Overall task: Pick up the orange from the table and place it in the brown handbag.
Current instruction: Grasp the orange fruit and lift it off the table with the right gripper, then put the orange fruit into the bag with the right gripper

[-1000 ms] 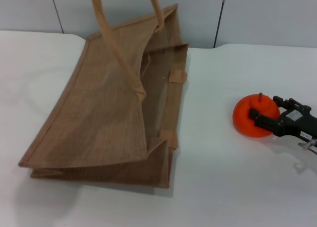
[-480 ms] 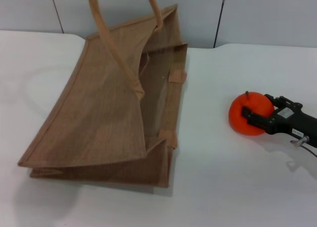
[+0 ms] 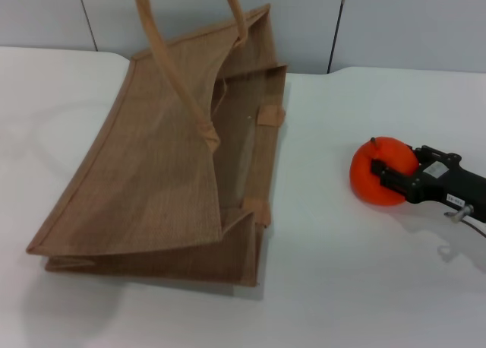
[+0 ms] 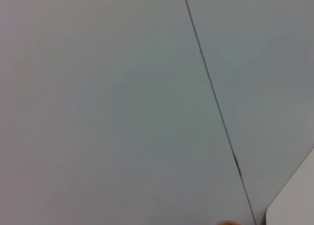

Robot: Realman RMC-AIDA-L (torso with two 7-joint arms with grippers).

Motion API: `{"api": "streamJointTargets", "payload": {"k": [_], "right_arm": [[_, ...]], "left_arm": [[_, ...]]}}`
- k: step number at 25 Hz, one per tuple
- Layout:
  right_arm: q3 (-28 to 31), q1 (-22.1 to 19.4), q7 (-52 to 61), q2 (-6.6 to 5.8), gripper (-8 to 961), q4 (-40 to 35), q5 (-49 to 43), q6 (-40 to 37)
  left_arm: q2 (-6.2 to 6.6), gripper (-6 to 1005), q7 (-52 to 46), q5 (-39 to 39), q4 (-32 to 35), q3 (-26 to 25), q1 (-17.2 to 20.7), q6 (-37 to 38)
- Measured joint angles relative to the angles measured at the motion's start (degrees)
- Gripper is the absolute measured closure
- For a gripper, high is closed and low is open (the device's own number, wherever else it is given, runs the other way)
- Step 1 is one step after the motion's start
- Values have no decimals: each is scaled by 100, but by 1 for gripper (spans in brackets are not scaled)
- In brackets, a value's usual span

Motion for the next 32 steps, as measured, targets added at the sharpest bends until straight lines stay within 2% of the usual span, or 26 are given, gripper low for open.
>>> {"api": "streamJointTargets", "payload": {"k": [10, 16, 25, 32], "right_arm": [[-2, 181, 92, -65, 377, 125, 11, 6], [-42, 211, 355, -149, 421, 332, -27, 117], [-178, 144, 441, -146, 487, 1029, -36, 1021], [-330, 206, 448, -109, 549, 1171, -226, 1076]], "left_arm": [[0, 883, 34, -6, 1, 25, -12, 48], [0, 883, 44, -45, -5, 25, -96, 53], [-12, 883, 131, -63, -8, 93, -317, 53], [-19, 883, 129, -71, -9, 353, -496, 193]]}}
